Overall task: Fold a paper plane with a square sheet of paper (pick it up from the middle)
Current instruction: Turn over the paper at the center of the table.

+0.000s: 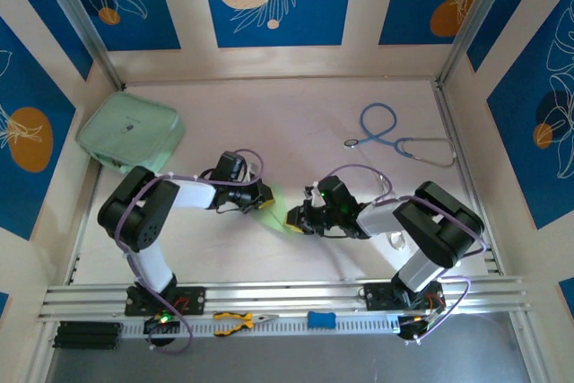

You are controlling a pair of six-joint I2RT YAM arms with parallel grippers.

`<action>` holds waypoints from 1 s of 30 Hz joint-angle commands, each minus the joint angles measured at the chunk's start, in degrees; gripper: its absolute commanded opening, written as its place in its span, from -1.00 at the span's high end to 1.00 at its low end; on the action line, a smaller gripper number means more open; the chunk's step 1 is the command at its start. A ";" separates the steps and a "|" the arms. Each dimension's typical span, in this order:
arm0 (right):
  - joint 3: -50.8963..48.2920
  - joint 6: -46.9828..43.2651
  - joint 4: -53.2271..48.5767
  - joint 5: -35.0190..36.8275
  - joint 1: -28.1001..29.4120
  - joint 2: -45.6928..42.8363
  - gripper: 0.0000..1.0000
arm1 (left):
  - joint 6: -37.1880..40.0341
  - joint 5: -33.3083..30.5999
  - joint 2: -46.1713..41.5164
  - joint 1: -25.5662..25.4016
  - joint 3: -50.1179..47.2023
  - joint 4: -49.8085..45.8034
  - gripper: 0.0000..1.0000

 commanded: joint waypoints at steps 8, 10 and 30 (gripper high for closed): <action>1.08 -5.65 -8.07 1.80 -0.89 -6.79 0.83 | 6.34 -0.95 -9.46 0.28 4.31 -9.40 0.45; 2.81 -9.95 -18.04 5.61 -0.83 -11.75 0.83 | 11.00 -5.37 -12.23 0.16 7.12 -17.62 0.37; 38.39 -18.92 -98.15 71.31 15.50 -8.62 0.80 | 15.93 -29.26 -27.01 1.86 8.38 -35.87 -0.03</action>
